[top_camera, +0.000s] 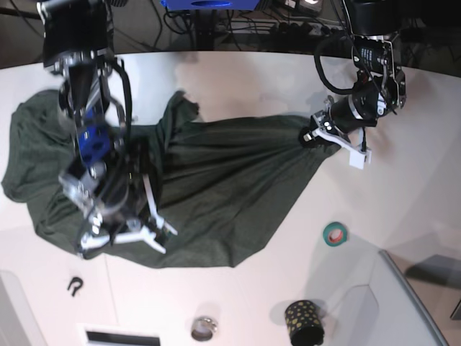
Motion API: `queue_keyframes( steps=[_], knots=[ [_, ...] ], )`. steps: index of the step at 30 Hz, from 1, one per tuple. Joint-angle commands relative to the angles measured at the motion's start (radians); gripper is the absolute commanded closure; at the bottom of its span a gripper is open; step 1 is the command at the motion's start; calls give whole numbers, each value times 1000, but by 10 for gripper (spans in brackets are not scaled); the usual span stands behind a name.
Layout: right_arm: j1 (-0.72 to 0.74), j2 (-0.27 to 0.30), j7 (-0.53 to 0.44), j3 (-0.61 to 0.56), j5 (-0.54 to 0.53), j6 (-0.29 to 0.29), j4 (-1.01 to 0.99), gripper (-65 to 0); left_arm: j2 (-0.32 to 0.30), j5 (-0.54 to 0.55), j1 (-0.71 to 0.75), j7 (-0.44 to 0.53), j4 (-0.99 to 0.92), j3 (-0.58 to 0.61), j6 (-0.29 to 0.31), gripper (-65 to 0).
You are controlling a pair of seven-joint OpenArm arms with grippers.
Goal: Layout the t-shirt on the table in an organized manner, then fold the t-shirt properly
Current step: 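Move the right gripper over the shirt toward its bunched middle, then grasp the shirt fabric with the right gripper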
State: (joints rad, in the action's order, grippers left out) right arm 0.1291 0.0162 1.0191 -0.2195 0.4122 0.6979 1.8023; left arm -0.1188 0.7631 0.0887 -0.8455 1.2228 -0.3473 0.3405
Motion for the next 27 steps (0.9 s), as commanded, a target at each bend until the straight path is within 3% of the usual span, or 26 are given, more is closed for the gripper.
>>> queue_keyframes(
  steps=[1, 3, 6, 9, 11, 13, 15, 19, 22, 27],
  knots=[
    [59, 0, -9, 4, 6, 0, -45, -9, -8, 17, -8, 10, 13, -2, 10, 0],
    [126, -6, -56, 18, 6, 0, -158, -18, -8, 17, 1, 10, 16, -2, 10, 0],
    [186, -61, -236, 153, 9, 0, -310, -60, -6, 17, 4, 10, 15, -2, 10, 0],
    [231, -89, -323, 280, 11, -4, -391, -221, -6, 17, 12, 10, 15, -2, 10, 0],
    [241, -83, -294, 311, 12, -30, -401, -362, -6, 17, 16, 10, 19, -2, 10, 0],
    [228, -75, -239, 317, 12, -5, -371, -458, -6, 17, 16, 10, 16, -2, 10, 0],
    [174, -49, -159, 308, 4, 0, -299, -471, -6, 17, 16, 10, 15, -2, 10, 0],
    [16, -57, -38, 239, 6, 0, -166, -443, -6, 17, 15, 10, 15, -2, 10, 0],
    [-104, -72, -55, 167, -2, 0, -155, -440, -6, 17, 10, 10, 16, -2, 10, 0],
    [-196, -127, -82, 188, -111, 0, -155, -444, -6, 17, 7, 10, 16, -2, 10, 0]
  ],
)
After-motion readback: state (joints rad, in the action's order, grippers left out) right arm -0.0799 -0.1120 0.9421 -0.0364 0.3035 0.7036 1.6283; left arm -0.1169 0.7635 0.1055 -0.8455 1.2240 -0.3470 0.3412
